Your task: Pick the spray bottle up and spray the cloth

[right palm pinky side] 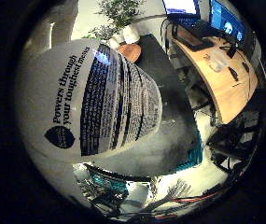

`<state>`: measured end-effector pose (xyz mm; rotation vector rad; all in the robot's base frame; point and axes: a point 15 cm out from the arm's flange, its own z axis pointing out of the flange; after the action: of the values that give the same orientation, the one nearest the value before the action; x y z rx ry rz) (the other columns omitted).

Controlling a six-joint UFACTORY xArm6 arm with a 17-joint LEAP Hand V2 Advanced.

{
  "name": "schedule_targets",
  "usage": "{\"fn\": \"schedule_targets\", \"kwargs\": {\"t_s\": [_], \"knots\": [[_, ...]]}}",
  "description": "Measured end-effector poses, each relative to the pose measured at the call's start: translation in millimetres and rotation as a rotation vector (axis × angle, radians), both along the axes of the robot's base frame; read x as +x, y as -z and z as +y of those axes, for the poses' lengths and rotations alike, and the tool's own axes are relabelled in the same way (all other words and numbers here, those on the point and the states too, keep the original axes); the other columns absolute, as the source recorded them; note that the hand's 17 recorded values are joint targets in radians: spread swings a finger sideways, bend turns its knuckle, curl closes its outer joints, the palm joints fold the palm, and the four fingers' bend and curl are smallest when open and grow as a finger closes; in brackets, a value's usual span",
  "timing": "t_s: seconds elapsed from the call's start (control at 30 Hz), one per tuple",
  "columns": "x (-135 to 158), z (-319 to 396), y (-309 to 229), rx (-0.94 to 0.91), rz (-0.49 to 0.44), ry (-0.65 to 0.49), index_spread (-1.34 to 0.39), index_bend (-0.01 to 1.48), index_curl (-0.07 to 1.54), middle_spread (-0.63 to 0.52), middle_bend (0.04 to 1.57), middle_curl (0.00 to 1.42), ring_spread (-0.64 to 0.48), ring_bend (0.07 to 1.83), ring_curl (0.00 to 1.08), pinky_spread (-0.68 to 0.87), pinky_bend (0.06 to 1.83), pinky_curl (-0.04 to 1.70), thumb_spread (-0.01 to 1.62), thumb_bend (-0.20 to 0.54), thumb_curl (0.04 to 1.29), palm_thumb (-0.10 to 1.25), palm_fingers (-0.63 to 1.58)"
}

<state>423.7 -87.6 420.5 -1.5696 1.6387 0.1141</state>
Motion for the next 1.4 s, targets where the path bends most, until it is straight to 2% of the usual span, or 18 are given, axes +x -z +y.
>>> {"fn": "schedule_targets", "kwargs": {"t_s": [0.4,0.7,1.4], "knots": [[7,32,2,-0.175,0.018,-0.052,-0.29,1.04,0.98,-0.26,1.12,1.12,-0.27,1.32,0.9,-0.19,1.06,1.44,1.19,-0.011,0.56,1.02,1.06],[17,73,-7,-0.343,-0.024,-0.111,-0.29,1.04,0.97,-0.26,1.12,1.13,-0.27,1.32,0.9,-0.2,1.06,1.44,1.19,-0.011,0.56,1.02,1.06],[20,190,-9,-0.547,-0.055,-0.232,-0.29,1.05,0.96,-0.26,1.12,1.13,-0.27,1.31,0.91,-0.2,1.06,1.44,1.18,-0.011,0.56,1.02,1.06]]}}
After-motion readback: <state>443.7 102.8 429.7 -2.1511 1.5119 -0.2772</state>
